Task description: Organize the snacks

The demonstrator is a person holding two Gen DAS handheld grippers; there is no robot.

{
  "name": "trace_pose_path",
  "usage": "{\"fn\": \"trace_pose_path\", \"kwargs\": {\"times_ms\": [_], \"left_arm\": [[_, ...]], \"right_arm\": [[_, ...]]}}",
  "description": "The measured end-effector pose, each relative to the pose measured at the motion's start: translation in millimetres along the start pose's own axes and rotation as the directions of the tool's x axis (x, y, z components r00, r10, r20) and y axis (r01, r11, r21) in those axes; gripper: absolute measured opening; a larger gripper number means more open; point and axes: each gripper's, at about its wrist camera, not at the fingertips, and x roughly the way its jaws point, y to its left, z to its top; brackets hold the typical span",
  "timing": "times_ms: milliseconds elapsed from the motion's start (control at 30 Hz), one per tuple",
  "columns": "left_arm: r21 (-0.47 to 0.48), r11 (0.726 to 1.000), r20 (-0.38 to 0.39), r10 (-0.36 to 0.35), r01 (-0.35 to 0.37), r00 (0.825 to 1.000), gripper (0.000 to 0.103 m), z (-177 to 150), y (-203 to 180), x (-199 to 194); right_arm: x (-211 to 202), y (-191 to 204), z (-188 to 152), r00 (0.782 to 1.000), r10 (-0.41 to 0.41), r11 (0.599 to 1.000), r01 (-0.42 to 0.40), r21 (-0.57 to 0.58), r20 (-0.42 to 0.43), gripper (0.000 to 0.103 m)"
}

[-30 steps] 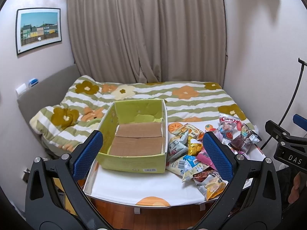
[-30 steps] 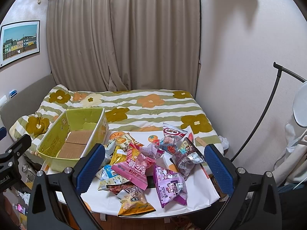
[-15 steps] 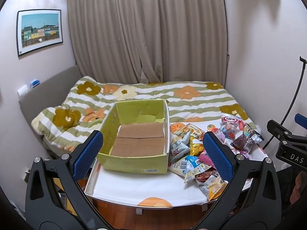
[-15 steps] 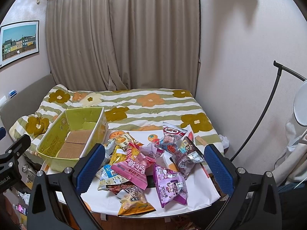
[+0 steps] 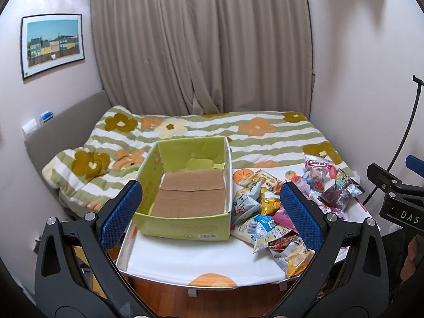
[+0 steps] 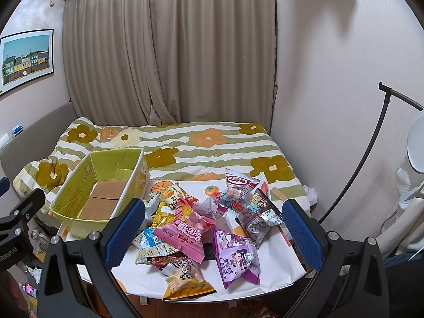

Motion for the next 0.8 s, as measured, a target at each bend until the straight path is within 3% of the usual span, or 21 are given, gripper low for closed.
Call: {"fn": "trace_pose_path", "kwargs": {"times_ms": [267, 467, 600, 800], "left_arm": [[-0.015, 1.000, 0.003, 0.006, -0.006, 1.000, 0.103, 0.9, -2.6, 4.6], [-0.023, 0.999, -0.100, -0.028, 0.026, 0.995, 0.103, -6.9, -14.6, 29.2], [-0.052, 0.993, -0.217, -0.116, 0.107, 0.969, 0.103, -25.6, -36.6, 56.4], [-0.097, 0.975, -0.368, -0.220, 0.198, 0.903, 0.103, -70.6, -87.7, 100.9]], "right_arm": [[0.3, -1.3, 0.8, 1.000, 0.003, 1.000, -0.003, 0.003, 0.003, 0.103], [13.1, -15.0, -0.1, 0.999, -0.005, 1.000, 0.005, 0.008, -0.043, 0.103], [29.8, -31.8, -9.9, 0.995, -0.003, 1.000, 0.001, -0.014, -0.101, 0.103], [64.2, -65.8, -39.9, 0.978, 0.048, 0.999, -0.052, -0.016, -0.205, 0.103]]}}
